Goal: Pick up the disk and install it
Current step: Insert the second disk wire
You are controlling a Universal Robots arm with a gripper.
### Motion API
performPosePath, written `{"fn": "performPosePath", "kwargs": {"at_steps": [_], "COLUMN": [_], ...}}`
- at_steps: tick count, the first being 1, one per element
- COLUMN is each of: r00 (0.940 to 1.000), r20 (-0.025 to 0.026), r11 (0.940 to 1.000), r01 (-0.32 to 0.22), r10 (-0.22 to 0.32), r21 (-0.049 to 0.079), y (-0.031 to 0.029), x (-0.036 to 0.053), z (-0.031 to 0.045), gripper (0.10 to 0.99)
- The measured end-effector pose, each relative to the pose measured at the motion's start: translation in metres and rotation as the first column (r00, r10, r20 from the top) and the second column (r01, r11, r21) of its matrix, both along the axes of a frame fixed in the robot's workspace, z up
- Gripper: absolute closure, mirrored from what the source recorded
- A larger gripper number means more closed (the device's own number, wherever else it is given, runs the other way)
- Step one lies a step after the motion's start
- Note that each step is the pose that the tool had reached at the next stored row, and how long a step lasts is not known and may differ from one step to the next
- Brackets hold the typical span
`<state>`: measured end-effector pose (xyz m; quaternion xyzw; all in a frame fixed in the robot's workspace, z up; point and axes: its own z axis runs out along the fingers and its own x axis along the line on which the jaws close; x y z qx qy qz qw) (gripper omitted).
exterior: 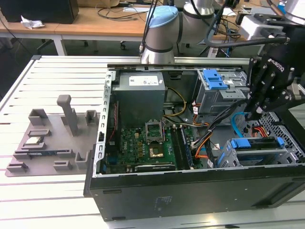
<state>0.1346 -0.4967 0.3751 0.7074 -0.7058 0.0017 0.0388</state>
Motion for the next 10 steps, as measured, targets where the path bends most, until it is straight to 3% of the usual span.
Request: {"fn": "performPosePath", "kwargs": {"at_steps": [1, 6, 7, 9, 10], "r00": [1.0000, 1.0000, 1.0000, 1.0000, 1.0000], "r20": [0.0000, 0.0000, 0.0000, 0.0000, 0.0000], "r11": [1.0000, 1.0000, 1.0000, 1.0000, 1.0000], "r01": [-0.006, -0.007, -0.007, -0.007, -0.007], "r10": [0.006, 0.007, 0.007, 0.007, 0.007], "r21": [0.000, 0.000, 0.000, 0.000, 0.000], "y": [0.0000, 0.0000, 0.0000, 0.0000, 0.0000], "x": [-0.0029, -0.0029, -0.0029, -0.0029, -0.0029], "z": [-0.0030, -0.0034, -0.0034, -0.0035, -0.0035], "gripper": [0.784, 0.784, 0.800, 0.925, 0.925]}}
